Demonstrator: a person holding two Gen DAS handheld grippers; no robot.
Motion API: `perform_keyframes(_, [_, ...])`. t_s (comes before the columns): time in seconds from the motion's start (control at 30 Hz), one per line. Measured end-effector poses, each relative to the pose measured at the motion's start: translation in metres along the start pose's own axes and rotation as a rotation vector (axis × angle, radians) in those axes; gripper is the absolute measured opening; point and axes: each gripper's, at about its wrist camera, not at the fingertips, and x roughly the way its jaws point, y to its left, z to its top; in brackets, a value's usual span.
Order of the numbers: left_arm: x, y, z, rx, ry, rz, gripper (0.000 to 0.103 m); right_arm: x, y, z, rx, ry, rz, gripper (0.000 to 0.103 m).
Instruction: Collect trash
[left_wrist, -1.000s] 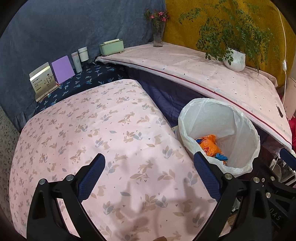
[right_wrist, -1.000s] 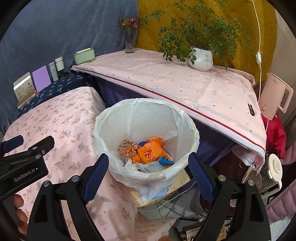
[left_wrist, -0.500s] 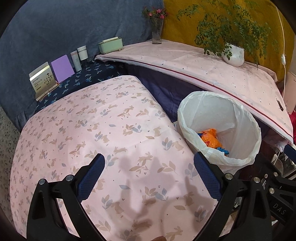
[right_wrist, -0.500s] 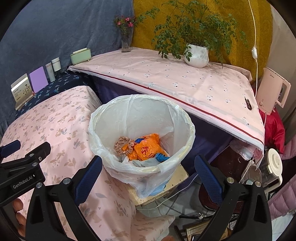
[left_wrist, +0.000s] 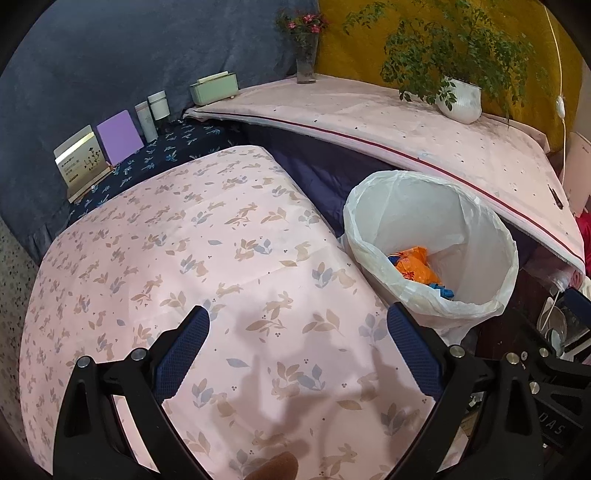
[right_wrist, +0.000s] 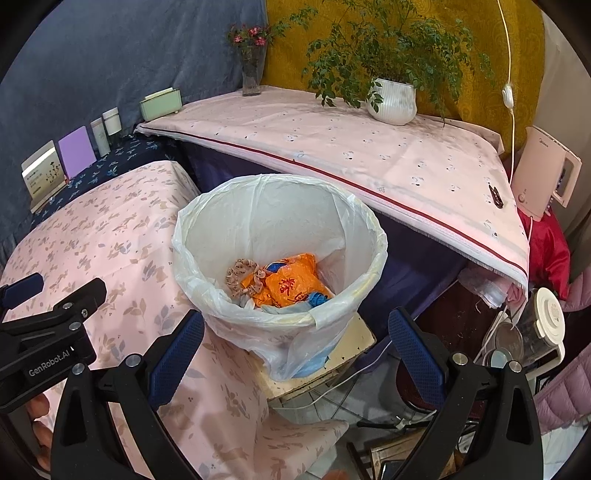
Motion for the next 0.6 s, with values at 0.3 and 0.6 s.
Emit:
perform_keyframes(0.3, [-0.0005,-0.0061,-0.0018,0.007,0.009,-0.006,0.092,-0.0004,-0.0012,-0.0037,0.001,0.004,-0.01,0.096])
perform_keyframes(0.6, [0.0005,-0.0089,-0.0025,0.006,0.018,-0.004,0.093,-0.0014,0.002,-0.0058,-0.006,0.006,-0.007,0.096])
